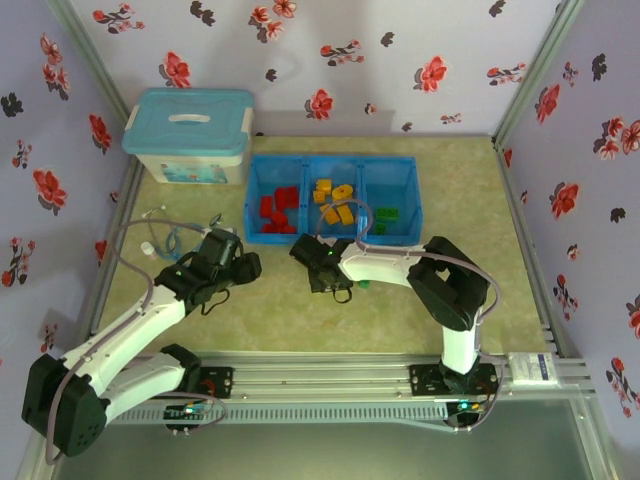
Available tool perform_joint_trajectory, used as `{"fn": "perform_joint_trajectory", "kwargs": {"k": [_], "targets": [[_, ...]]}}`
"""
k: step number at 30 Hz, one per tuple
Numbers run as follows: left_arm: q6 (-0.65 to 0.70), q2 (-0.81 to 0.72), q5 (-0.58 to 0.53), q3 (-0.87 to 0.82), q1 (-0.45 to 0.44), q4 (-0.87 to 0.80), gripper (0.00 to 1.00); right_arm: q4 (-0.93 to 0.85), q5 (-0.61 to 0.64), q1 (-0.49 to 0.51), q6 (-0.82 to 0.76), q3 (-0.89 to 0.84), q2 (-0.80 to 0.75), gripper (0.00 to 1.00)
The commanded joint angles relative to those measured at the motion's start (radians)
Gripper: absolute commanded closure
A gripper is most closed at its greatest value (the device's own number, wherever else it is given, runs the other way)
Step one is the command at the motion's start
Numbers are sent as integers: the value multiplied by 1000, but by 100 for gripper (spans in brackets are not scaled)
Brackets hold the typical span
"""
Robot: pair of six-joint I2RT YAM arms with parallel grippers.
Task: Sort the legos into containers by color
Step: Pick up the lego from the center of the table, then place the lego in the container.
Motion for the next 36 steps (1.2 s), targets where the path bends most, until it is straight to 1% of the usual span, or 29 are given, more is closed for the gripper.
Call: {"fn": "perform_joint_trajectory", "kwargs": {"k": [1,5,10,13,19,21,27,32,36], "targets": [[-18,-19,-8,-17,-6,6,39,8,-14,8,5,24,25,58],[-17,-31,-12,-20,-7,1,39,-5,-12,11,3,40,11,62],[-18,-51,-19,-29,-6,-6,39,-41,6,28,-5,66,-36,64],[-21,-67,-20,-39,-7,-8,40,-70,27,33,-19,85,-81,64],[-26,-117,-12,-72,-22,-2,40,-160,110,22,-75,158,-157,64],[-36,-143,-9,-86,-32,0,40,-181,111,-1,-101,184,-164,64],[-78,-197,-9,-129,-76,-12,40,-198,51,-111,-166,245,-150,64],[-109,-203,-22,-154,-130,-8,40,-204,-1,-188,-208,321,-86,64],[-121,-204,-37,-161,-157,-5,40,-223,-28,-227,-232,410,-11,64]]}}
